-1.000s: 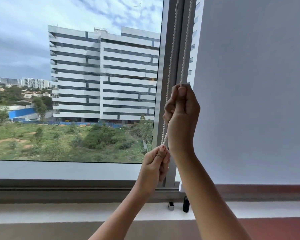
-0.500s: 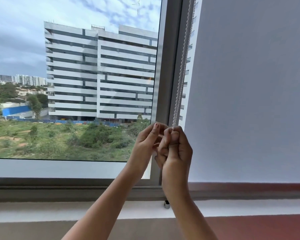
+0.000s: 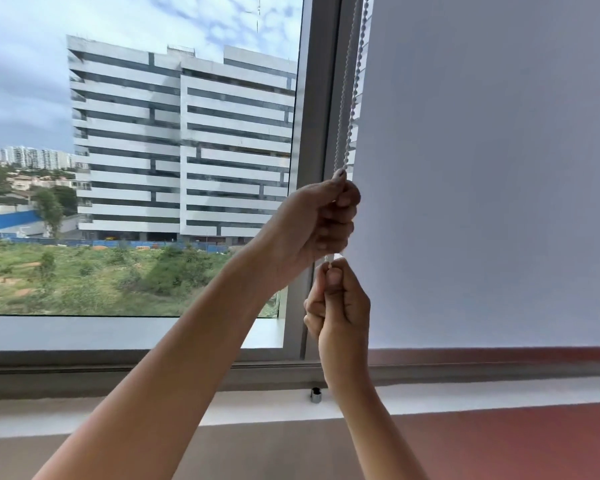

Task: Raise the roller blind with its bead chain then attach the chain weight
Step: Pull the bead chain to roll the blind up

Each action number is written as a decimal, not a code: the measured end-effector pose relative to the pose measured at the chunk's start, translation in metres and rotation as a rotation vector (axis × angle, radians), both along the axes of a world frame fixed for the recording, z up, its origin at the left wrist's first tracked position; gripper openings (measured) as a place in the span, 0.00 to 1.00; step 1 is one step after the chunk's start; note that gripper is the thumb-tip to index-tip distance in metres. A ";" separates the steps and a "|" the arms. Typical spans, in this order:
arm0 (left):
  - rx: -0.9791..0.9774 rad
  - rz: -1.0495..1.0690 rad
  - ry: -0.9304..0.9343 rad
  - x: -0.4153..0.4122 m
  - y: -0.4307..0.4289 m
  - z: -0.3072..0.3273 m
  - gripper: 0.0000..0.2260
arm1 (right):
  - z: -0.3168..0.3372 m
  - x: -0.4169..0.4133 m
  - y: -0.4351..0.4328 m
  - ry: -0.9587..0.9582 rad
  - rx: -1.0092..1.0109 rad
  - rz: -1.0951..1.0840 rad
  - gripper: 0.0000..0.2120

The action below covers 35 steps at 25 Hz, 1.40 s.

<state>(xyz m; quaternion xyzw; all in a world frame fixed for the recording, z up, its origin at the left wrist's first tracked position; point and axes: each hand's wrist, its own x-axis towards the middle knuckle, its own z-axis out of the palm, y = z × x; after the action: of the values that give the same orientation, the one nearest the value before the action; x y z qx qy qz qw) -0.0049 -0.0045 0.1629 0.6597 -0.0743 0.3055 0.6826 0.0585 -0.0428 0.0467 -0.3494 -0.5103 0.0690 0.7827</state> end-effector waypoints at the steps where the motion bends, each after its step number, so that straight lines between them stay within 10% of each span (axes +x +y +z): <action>1: -0.037 0.027 -0.003 0.001 -0.002 -0.002 0.19 | 0.001 -0.001 -0.001 -0.004 -0.024 0.032 0.16; 17: 0.036 0.355 -0.353 0.000 -0.012 -0.024 0.22 | 0.052 0.021 -0.016 -0.134 -0.096 -0.359 0.12; 35: 0.064 0.423 -0.109 0.010 -0.008 -0.132 0.19 | 0.097 0.005 -0.007 -0.077 -0.068 0.127 0.15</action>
<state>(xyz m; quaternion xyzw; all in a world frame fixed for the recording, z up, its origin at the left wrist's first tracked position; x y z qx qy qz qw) 0.0056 -0.0122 0.0306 0.6643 0.0194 0.4745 0.5772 0.0634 -0.0501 0.1438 -0.3452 -0.5585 0.1222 0.7443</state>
